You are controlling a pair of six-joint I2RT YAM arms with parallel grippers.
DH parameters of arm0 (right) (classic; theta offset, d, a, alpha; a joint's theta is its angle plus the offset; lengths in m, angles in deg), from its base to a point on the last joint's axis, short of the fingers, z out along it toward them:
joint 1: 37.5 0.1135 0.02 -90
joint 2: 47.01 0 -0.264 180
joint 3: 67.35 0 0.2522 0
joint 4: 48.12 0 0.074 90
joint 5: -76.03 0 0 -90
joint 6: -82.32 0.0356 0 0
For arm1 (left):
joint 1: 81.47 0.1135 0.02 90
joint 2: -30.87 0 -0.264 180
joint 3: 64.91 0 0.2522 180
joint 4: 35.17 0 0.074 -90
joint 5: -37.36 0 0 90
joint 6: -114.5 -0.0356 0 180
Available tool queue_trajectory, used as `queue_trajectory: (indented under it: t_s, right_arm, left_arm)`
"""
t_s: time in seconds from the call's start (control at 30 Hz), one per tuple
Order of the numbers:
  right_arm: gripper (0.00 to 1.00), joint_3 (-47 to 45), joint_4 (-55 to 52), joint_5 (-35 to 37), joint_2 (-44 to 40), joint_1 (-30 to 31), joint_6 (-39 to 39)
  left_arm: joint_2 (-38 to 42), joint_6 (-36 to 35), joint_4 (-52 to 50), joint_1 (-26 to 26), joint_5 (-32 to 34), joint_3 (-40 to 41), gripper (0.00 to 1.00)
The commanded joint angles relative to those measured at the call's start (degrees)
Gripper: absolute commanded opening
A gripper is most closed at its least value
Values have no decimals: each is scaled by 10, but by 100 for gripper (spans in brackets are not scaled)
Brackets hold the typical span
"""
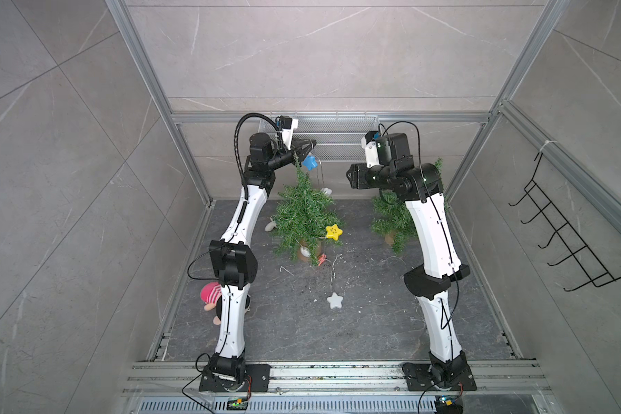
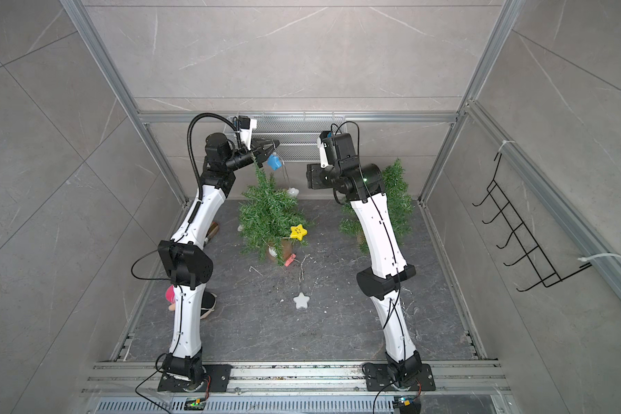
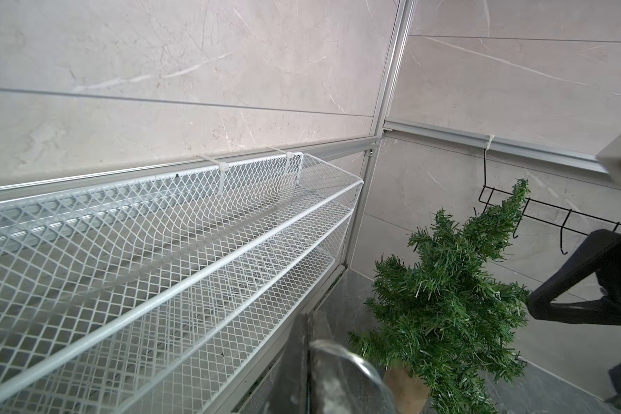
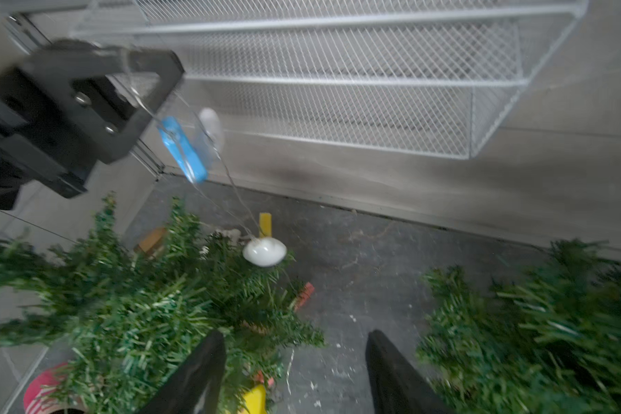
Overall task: Wrap string light around the christmas tree
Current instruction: Wrap the light string around the Christmas tree.
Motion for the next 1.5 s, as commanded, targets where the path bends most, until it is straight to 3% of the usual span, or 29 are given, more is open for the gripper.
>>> queue_trajectory:
  t_s: [0.0, 0.17, 0.3, 0.37, 0.43, 0.6, 0.7, 0.97, 1.37, 1.47]
  right_arm:
    - [62, -62, -75, 26, -40, -9, -6]
    - [63, -445, 72, 1, -219, -13, -46]
    - [63, -616, 136, -72, -309, -1, -10]
    - [62, -689, 187, -73, -329, 23, 18]
    - [61, -775, 272, -72, -345, 39, 66]
    - [56, -1018, 617, -29, -379, 65, 170]
    - [46, -1064, 687, -7, -357, 67, 199]
    - [50, -1151, 808, -10, -306, 90, 282]
    - [52, -1118, 842, 27, -198, 115, 345]
    - [38, -1107, 853, 44, -179, 115, 346]
  left_arm:
    - [15, -21, 6, -1, -1, 2, 0]
    - [19, -23, 5, 2, 4, 4, 0]
    - [18, -21, 9, 2, 8, 4, 0]
    - [17, -19, 11, 2, 13, 1, 0]
    - [19, -17, 11, 0, 19, -2, 0]
    - [31, -18, 4, -13, 27, 3, 0]
    - [35, -28, -6, -24, 32, 3, 0]
    - [40, -36, -14, -31, 34, 2, 0]
    - [53, -53, -28, -31, 32, 12, 0]
    - [52, -49, -23, -31, 33, 8, 0]
